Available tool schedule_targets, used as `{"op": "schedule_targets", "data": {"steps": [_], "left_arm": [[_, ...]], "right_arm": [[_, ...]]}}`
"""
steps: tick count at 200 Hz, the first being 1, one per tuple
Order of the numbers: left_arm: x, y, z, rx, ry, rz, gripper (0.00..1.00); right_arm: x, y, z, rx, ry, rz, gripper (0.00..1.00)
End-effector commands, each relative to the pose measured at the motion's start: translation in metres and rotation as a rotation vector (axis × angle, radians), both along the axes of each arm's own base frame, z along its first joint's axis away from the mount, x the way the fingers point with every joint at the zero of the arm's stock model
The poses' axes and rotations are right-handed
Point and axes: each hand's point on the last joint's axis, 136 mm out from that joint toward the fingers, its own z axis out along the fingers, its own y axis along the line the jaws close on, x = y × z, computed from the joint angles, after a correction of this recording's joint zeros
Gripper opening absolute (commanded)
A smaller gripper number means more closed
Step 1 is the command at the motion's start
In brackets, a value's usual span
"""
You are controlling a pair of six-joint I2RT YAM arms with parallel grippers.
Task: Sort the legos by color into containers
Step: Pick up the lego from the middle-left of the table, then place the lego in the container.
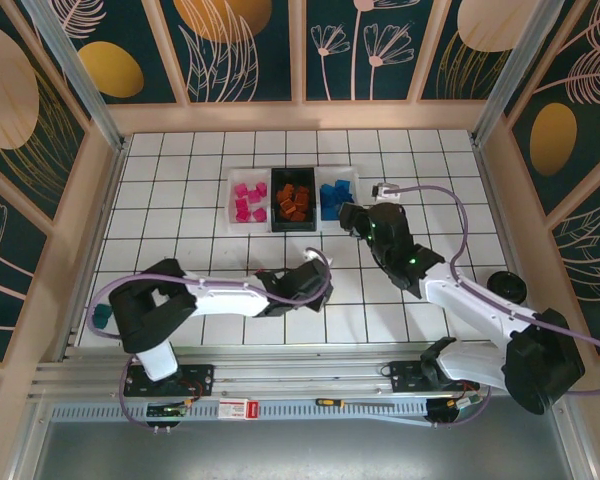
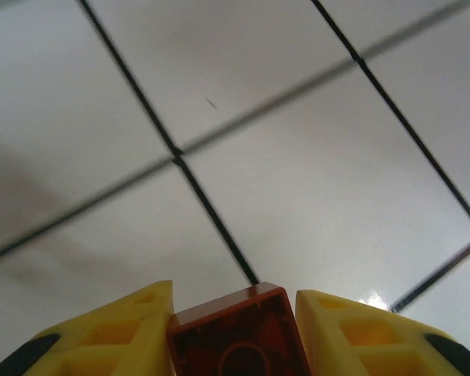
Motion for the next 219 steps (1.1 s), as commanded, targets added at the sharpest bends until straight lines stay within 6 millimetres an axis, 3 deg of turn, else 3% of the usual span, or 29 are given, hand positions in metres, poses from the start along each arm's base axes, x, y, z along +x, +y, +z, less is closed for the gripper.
{"op": "schedule_targets", "data": {"steps": [1,36,61,66,112,161,185,202,219], "left_arm": [[0.040,0.021,0.043,-0.092,-0.076,0.109,0.34],[0.106,0.033,0.093,-0.191,-0.136,0.200,0.33],[0.153,0.040,0.106,-0.200,-0.156,0.256,0.33],[0.161,0.040,0.096,-0.179,-0.144,0.264,0.33],[0.230,0.050,0.080,-0.124,-0.129,0.347,0.32],[0.267,0.057,0.064,-0.091,-0.099,0.393,0.34],[0.273,0.053,0.067,-0.098,-0.093,0.390,0.48],[0.272,0.050,0.085,-0.138,-0.106,0.381,0.64],[0.265,0.047,0.116,-0.203,-0.136,0.358,0.70]], "right_arm": [[-0.004,-0.008,-0.001,0.030,-0.003,-0.028,0.61],[-0.012,-0.007,-0.022,0.020,0.045,-0.006,0.60],[-0.019,-0.007,-0.035,0.014,0.073,0.004,0.59],[-0.021,-0.007,-0.037,0.013,0.078,0.010,0.59],[-0.041,0.013,-0.054,0.010,0.112,0.129,0.59],[-0.077,0.069,-0.059,-0.004,0.096,0.401,0.59],[-0.095,0.099,-0.069,-0.061,0.096,0.522,0.60],[-0.103,0.117,-0.080,-0.104,0.110,0.581,0.61],[-0.104,0.131,-0.091,-0.135,0.131,0.612,0.61]]}}
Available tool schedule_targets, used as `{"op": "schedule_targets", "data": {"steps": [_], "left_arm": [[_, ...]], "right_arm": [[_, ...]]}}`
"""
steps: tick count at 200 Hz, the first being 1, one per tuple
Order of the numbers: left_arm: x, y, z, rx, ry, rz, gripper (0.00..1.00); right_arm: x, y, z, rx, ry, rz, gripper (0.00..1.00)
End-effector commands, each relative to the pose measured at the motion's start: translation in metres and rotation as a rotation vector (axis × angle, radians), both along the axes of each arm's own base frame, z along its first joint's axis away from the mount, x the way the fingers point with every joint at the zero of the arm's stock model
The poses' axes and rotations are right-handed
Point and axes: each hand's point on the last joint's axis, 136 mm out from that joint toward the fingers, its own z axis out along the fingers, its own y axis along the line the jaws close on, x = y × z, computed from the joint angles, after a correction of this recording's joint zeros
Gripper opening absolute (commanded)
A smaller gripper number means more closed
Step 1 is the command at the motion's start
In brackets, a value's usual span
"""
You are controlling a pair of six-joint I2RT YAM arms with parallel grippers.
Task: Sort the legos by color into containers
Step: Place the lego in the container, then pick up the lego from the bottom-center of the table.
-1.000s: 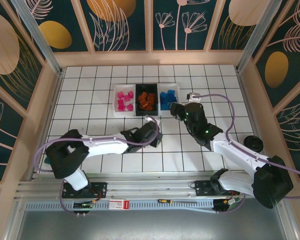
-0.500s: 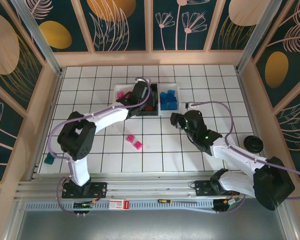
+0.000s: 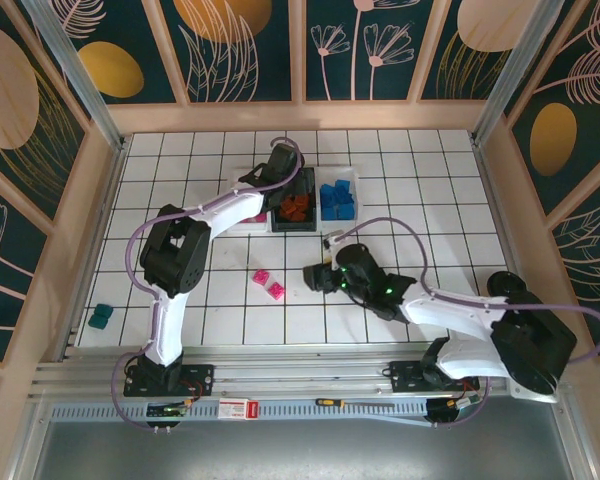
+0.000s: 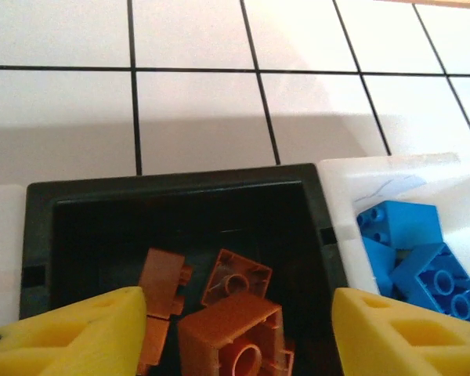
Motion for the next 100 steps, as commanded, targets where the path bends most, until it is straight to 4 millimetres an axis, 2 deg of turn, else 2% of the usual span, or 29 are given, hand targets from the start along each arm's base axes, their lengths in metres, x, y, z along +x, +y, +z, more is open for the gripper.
{"op": "schedule_targets", "data": {"steps": [1,28,45,49,52,58,66,77,100], "left_arm": [[-0.007,-0.006,0.048,-0.075,-0.051,-0.038,0.70],[-0.026,0.003,0.105,-0.143,-0.142,-0.055,0.80],[-0.045,0.013,0.138,-0.186,-0.199,-0.064,0.88],[-0.050,0.016,0.140,-0.192,-0.203,-0.065,0.90],[-0.056,0.019,0.154,-0.209,-0.227,-0.067,0.91],[-0.064,0.024,0.162,-0.222,-0.243,-0.066,0.94],[-0.075,0.031,0.169,-0.237,-0.256,-0.063,0.98],[-0.091,0.042,0.175,-0.256,-0.269,-0.058,0.99],[-0.124,0.066,0.170,-0.283,-0.276,-0.029,0.99]], "right_arm": [[0.001,0.029,0.006,-0.003,-0.042,0.080,0.61],[-0.006,0.054,-0.006,-0.034,-0.033,0.136,0.61],[-0.012,0.070,-0.013,-0.044,-0.026,0.175,0.62],[-0.013,0.074,-0.015,-0.048,-0.025,0.183,0.62],[-0.015,0.076,-0.017,-0.053,-0.023,0.190,0.62],[-0.015,0.080,-0.021,-0.064,-0.023,0.196,0.62],[-0.017,0.084,-0.026,-0.078,-0.019,0.202,0.63],[-0.018,0.090,-0.032,-0.093,-0.015,0.213,0.63],[-0.018,0.098,-0.045,-0.133,-0.010,0.218,0.64]]}}
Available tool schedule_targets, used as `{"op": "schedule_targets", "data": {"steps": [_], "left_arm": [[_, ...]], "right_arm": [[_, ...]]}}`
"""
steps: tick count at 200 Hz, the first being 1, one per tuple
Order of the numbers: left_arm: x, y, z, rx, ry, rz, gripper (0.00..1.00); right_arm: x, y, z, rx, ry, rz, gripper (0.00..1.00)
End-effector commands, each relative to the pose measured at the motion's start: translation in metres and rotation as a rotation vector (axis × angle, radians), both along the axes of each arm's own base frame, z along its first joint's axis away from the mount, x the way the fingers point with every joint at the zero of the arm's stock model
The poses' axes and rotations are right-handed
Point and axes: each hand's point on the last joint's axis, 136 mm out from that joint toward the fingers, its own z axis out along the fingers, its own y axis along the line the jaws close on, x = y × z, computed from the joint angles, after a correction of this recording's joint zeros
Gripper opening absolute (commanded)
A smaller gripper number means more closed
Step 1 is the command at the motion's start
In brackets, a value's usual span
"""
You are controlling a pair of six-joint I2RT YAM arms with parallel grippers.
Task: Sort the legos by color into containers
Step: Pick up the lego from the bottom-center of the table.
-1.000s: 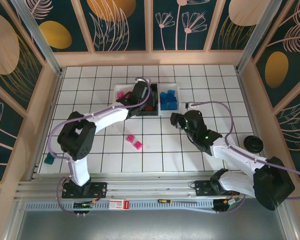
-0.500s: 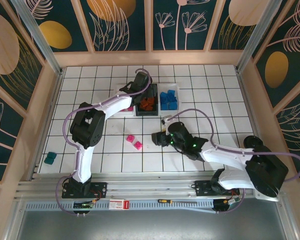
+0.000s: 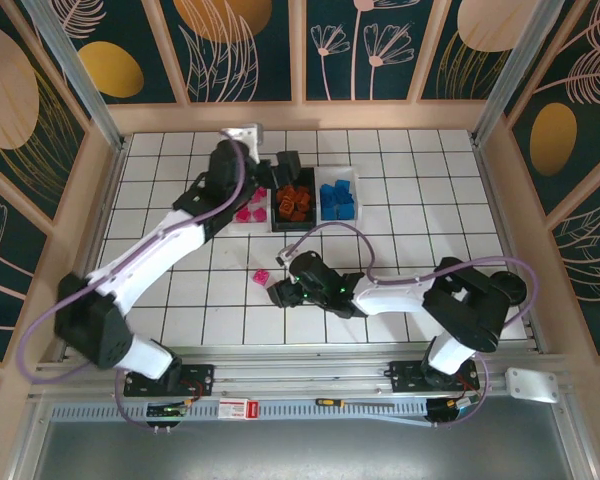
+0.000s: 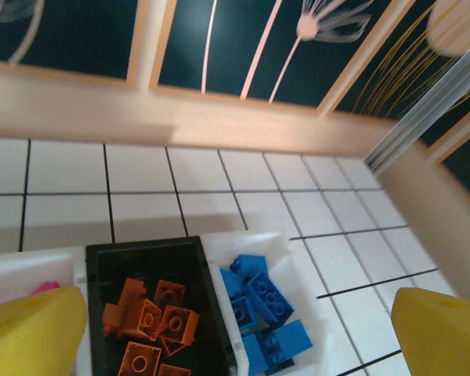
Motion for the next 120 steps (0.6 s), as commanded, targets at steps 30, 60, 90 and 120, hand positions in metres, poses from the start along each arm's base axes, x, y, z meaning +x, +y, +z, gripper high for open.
{"op": "schedule_targets", "data": {"steps": [30,60,90,120], "left_arm": [[-0.059,0.052,-0.050,-0.022,0.068,0.091,0.99],[-0.087,0.082,-0.078,-0.009,0.101,0.159,0.99],[-0.104,0.104,-0.095,0.002,0.114,0.219,0.99],[-0.114,0.116,-0.125,0.052,0.167,0.250,0.99]], "right_arm": [[0.007,0.019,-0.019,-0.069,-0.032,0.014,0.63],[0.004,0.021,-0.034,-0.121,-0.029,0.031,0.57],[0.000,0.018,-0.044,-0.151,-0.018,0.044,0.46],[-0.006,0.015,-0.038,-0.128,-0.013,0.063,0.24]]}}
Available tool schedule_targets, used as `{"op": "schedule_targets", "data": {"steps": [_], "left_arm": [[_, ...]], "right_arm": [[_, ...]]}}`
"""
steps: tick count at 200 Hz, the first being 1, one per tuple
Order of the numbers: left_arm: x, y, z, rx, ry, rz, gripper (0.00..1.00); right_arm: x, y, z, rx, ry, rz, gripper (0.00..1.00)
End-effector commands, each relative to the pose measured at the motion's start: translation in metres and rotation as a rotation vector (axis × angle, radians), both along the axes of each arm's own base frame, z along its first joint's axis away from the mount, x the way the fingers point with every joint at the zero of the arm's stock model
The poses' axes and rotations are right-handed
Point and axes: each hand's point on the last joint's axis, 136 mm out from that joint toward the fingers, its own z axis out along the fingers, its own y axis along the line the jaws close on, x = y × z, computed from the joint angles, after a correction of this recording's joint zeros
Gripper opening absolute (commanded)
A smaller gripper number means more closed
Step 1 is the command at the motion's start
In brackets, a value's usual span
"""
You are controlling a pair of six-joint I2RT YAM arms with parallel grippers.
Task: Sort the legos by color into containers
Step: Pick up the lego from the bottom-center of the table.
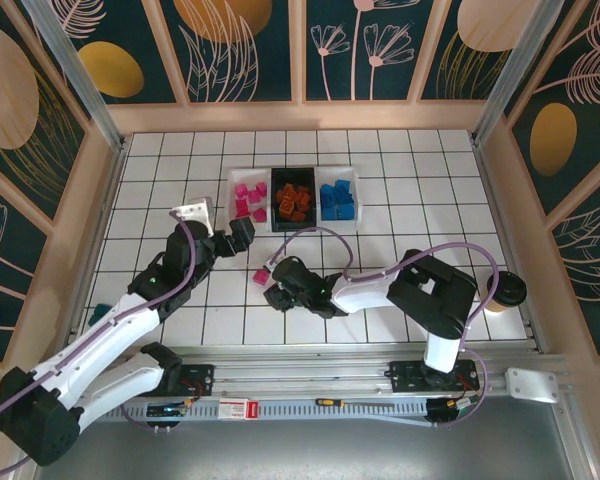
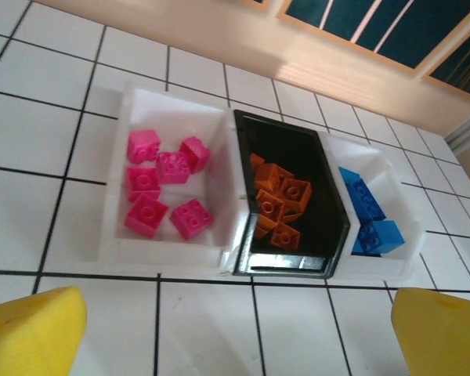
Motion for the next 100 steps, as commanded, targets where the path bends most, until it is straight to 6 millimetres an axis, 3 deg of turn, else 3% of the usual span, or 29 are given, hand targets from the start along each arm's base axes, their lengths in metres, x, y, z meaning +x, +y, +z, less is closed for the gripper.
{"op": "schedule_targets", "data": {"steps": [1,23,60,82,100], "left_arm": [[-0.008,0.014,-0.027,0.038,0.059,0.056,0.99],[-0.015,0.023,-0.045,0.045,0.093,0.081,0.99],[-0.029,0.031,-0.064,0.004,0.115,0.103,0.99],[-0.035,0.032,-0.073,-0.019,0.123,0.095,0.99],[-0.038,0.028,-0.080,-0.033,0.140,0.075,0.99]], "right_arm": [[-0.008,-0.004,0.000,-0.014,0.004,0.026,0.24],[-0.014,-0.004,0.027,0.055,-0.005,0.047,0.16],[-0.008,-0.003,0.089,0.157,-0.080,0.047,0.13],[0.019,0.004,0.129,0.229,-0.126,0.036,0.13],[0.056,0.015,0.148,0.248,-0.160,-0.006,0.13]]}}
